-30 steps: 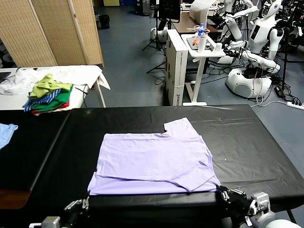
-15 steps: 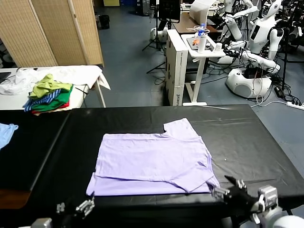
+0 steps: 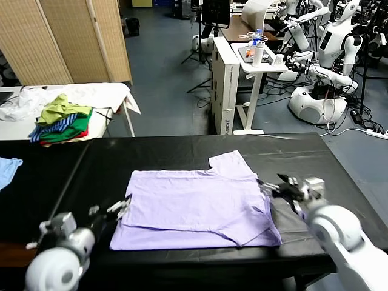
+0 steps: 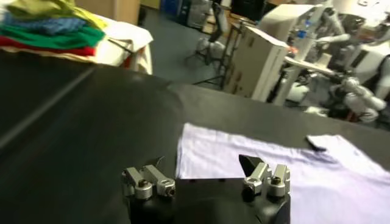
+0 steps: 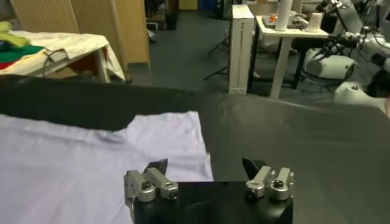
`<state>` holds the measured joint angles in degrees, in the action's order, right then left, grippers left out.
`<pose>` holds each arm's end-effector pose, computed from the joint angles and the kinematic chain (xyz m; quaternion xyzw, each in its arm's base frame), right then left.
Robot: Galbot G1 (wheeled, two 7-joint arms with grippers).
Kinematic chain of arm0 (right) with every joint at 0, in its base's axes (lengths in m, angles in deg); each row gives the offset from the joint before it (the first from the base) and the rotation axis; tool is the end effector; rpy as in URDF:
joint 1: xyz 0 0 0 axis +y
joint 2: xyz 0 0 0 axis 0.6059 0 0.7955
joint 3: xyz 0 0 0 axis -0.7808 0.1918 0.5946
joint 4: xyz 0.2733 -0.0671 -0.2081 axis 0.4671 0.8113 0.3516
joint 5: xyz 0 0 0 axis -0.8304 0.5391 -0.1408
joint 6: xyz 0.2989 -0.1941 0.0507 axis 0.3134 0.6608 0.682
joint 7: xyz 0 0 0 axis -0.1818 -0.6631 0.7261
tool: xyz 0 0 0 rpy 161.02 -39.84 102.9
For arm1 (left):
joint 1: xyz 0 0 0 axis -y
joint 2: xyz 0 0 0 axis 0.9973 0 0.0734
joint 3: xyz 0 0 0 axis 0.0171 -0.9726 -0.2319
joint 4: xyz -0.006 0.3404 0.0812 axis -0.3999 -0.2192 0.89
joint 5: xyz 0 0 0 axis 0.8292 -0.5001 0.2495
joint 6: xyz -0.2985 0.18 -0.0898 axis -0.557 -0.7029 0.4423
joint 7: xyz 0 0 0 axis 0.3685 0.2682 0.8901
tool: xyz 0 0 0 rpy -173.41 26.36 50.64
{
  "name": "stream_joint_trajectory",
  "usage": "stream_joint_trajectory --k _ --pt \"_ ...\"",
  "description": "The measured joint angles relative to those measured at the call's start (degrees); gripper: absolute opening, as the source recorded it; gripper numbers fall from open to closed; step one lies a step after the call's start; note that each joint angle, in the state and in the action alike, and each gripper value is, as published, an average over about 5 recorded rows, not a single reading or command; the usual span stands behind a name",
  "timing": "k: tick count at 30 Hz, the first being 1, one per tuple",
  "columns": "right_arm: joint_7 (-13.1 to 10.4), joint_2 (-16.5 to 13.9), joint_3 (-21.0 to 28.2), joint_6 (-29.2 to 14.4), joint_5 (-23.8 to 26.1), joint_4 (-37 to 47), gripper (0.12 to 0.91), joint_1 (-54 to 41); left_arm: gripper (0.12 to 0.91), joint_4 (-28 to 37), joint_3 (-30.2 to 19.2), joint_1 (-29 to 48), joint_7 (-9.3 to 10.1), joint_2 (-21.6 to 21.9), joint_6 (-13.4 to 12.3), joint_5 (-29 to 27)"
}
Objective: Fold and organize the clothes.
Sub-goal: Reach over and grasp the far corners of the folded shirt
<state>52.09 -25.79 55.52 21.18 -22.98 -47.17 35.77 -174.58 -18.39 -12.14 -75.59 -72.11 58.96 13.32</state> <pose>0.4162 -0.0860 -0.2200 0.1113 -0.9551 0.0270 0.2734 0.3074 0.1209 -0.2308 -0.0421 -0.9609 0.1214 0.2454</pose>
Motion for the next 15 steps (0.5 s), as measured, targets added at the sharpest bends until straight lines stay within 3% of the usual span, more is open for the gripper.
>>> stream_joint_trajectory --k 7,15 --pt "0.3 3.2 3.2 -0.3 0.0 7.9 0.907 -6.1 0.907 11.2 -6.5 10.7 -2.06 0.2 0.1 -2.3" --pt "0.4 6.4 4.3 -0.5 1.1 13.5 0.907 -8.3 0.907 19.0 -9.8 16.4 -3.45 -0.4 -0.3 -3.4"
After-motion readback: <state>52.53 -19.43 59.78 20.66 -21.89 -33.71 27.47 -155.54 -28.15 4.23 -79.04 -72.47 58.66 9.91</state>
